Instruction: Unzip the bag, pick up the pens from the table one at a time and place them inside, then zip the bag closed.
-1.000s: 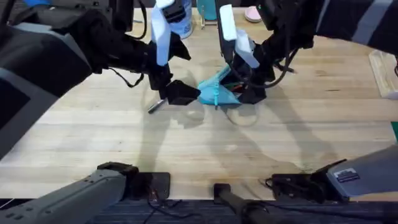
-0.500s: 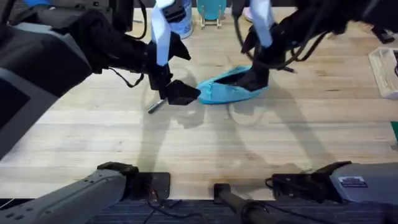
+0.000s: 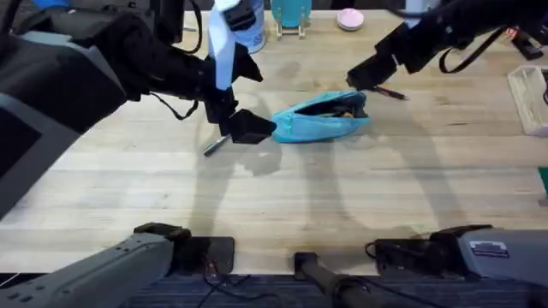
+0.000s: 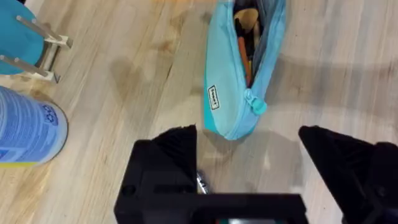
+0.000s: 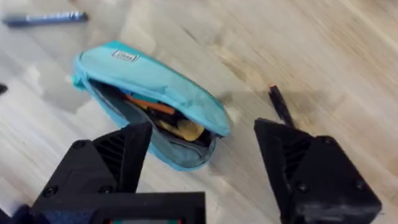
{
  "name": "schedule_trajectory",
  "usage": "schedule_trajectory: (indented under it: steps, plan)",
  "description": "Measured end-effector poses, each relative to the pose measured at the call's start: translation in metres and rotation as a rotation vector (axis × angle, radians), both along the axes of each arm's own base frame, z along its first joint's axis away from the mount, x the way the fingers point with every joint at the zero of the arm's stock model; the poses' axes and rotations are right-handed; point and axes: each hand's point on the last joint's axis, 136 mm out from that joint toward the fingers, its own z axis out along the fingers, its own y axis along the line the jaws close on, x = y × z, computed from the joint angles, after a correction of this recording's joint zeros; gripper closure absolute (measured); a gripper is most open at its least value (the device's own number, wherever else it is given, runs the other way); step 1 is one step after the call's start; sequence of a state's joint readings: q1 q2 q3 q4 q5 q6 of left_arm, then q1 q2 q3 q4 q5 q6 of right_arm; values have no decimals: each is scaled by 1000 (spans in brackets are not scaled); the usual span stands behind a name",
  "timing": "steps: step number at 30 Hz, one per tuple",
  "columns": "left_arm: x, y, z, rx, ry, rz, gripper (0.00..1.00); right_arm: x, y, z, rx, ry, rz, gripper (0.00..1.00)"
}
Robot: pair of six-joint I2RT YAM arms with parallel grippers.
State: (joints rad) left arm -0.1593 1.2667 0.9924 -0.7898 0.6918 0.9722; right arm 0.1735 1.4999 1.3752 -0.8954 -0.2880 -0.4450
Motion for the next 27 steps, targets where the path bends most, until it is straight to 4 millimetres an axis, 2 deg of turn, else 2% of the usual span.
schedule_trajectory:
  steps: [11,22,27]
  plan:
    - [0,0,0,0,-1,0,7,0,-6,0,25,47,-108,5]
    - [0,0,0,0,-1,0,7,24,-52,-1,-120,-46,-218,5]
    - [0,0,0,-1,-1,-1,7,33,-68,-12,-157,-40,-222,5]
